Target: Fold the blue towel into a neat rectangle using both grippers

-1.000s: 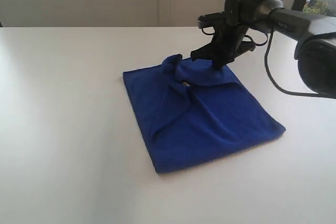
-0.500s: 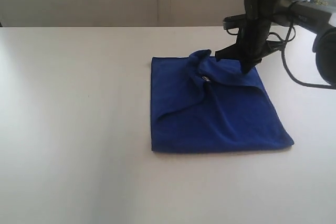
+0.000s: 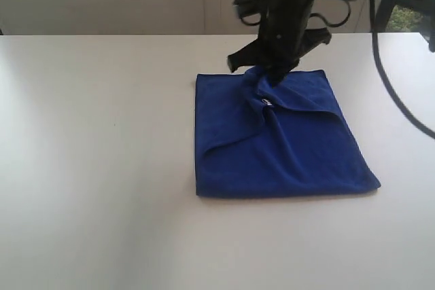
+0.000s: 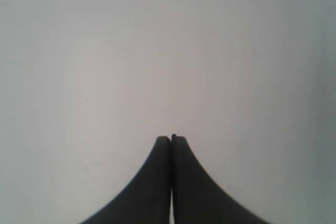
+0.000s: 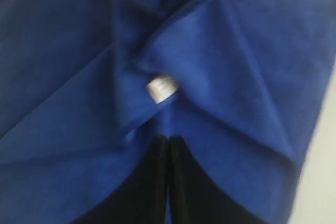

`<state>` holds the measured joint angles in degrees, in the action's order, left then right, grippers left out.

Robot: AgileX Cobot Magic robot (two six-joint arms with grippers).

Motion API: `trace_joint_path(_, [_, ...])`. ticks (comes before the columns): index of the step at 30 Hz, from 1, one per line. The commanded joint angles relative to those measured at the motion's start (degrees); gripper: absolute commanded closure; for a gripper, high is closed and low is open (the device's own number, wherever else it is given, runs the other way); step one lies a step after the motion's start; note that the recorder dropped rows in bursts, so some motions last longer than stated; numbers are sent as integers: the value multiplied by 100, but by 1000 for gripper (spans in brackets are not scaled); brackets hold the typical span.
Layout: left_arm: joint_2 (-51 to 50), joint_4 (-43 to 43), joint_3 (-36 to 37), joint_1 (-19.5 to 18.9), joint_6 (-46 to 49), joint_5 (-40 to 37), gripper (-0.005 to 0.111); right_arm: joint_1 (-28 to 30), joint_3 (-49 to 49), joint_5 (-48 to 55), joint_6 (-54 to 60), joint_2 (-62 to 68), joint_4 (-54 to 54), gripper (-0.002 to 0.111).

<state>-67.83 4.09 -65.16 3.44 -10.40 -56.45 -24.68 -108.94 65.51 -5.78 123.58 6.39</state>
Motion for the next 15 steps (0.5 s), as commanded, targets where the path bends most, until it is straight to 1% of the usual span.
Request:
trace_joint_path(1, [51, -21, 12, 9, -8, -52, 107, -565, 783, -224, 165, -262, -406, 108])
trace_joint_path(6, [51, -21, 12, 9, -8, -52, 107, -1098, 1371, -503, 154, -380, -573, 108])
trace_joint_path(10, [51, -21, 12, 9, -8, -52, 107, -1246, 1631, -653, -39, -415, -601, 108])
trace_joint_path(15, [51, -21, 12, 9, -8, -52, 107, -1345, 2024, -999, -52, -415, -930, 108])
